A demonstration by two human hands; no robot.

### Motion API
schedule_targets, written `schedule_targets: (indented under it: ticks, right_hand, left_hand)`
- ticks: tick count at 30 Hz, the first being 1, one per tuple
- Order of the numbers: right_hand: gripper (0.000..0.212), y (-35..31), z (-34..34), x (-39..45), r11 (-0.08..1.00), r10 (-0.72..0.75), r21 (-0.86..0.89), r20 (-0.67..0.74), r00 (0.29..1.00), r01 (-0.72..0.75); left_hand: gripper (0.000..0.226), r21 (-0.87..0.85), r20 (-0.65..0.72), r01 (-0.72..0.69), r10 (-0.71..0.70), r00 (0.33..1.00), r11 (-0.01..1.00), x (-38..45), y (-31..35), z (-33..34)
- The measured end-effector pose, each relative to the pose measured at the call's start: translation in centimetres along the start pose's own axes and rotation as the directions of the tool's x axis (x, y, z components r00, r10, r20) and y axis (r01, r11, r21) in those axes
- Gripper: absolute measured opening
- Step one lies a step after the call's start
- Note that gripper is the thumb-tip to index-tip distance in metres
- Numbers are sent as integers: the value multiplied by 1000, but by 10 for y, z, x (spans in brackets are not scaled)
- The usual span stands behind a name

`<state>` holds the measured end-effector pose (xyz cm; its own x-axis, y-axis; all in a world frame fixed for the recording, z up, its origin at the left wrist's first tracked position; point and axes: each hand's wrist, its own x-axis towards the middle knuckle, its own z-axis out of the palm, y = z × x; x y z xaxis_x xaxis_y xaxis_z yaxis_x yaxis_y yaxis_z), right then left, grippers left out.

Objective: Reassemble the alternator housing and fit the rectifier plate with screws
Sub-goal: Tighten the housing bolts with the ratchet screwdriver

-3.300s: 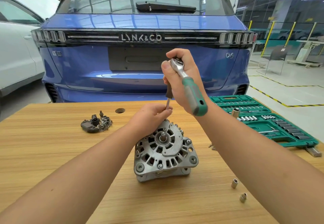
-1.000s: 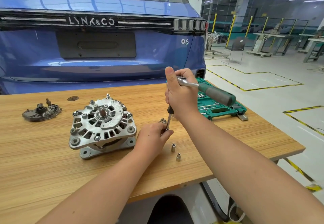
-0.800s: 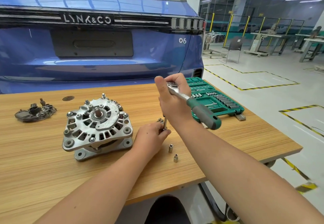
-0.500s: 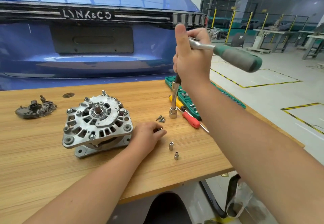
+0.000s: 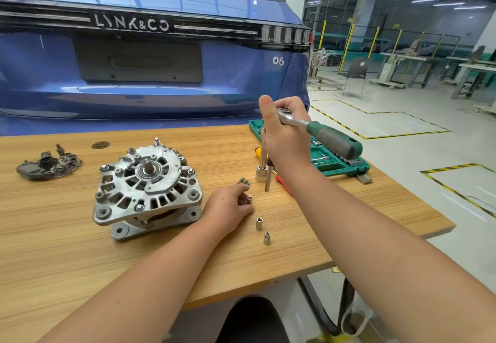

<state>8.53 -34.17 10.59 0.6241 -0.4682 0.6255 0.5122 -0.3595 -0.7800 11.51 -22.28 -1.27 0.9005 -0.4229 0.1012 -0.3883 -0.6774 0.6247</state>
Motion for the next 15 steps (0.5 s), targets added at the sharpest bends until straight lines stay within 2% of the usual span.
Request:
schedule_targets:
  ticks: [3, 6, 10, 15]
  right_hand:
    - [32, 5, -3, -6, 1000, 24, -11, 17, 1000, -24]
    - [32, 7, -5, -11, 999, 32, -33, 37, 999, -31]
    - [29, 6, -7, -17, 998, 11, -63, 35, 999, -9]
    - [28, -7, -8, -21, 998, -2, -59, 40, 999, 5]
  left_hand:
    - [52, -55, -27, -29, 28, 999, 998, -16, -6, -3]
    - [42, -71, -35, -145, 143, 989, 987, -34, -13, -5]
    - [33, -107, 95, -206, 216, 972, 973, -44, -11, -3]
    - [34, 21, 193, -257, 248, 949, 966, -41, -2, 2]
